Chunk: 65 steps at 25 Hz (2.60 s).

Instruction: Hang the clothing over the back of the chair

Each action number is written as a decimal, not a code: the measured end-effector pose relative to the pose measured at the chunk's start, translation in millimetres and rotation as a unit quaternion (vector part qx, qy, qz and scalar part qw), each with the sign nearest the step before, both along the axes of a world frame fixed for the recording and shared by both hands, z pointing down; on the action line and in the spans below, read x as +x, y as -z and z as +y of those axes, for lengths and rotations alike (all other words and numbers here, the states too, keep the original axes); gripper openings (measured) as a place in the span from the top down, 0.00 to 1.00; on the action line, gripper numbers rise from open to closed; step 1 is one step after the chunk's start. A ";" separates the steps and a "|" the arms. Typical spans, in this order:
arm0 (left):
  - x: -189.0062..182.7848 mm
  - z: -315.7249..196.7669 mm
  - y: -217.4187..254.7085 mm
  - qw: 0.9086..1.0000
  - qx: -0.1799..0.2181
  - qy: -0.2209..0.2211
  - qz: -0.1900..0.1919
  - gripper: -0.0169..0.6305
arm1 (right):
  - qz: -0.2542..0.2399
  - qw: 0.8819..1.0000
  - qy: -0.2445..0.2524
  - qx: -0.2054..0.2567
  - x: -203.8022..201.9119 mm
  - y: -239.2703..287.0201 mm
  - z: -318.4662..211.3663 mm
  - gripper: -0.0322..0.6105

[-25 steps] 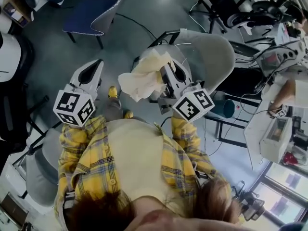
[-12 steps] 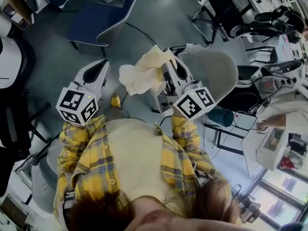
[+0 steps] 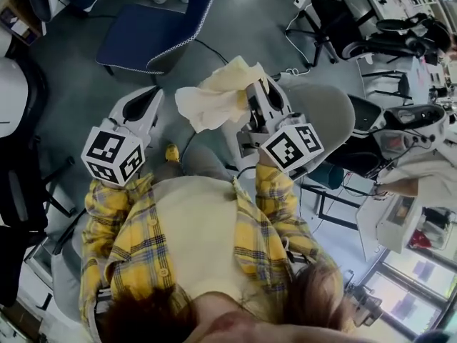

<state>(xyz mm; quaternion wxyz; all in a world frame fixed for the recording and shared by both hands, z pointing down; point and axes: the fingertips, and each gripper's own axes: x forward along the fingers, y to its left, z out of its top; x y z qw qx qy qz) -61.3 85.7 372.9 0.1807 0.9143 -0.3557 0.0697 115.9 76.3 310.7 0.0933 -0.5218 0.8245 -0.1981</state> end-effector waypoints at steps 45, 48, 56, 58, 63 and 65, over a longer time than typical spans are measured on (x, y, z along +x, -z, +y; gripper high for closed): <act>17.7 -191.9 7.0 0.993 0.017 0.116 -0.020 0.96 | -0.023 0.976 0.202 0.080 -42.1 71.7 -259.2 0.89; 19.4 -203.5 3.1 0.992 0.016 0.121 -0.020 0.96 | -0.023 0.968 0.237 0.075 -61.1 63.5 -273.5 0.89; 32.6 -233.5 -7.5 0.992 0.009 0.124 -0.024 0.95 | -0.023 0.952 0.302 0.053 -93.9 36.5 -301.2 0.89; 32.7 -239.9 -8.5 0.992 0.006 0.122 -0.024 0.95 | -0.025 0.950 0.307 0.044 -100.0 28.6 -307.6 0.89; 33.7 -257.9 -9.0 0.996 0.005 0.087 -0.023 0.88 | -0.034 0.951 0.305 0.019 -114.3 13.0 -323.8 0.89; 36.1 -266.5 -9.4 0.997 0.008 0.068 -0.021 0.85 | -0.031 0.953 0.300 0.014 -117.8 8.1 -332.0 0.89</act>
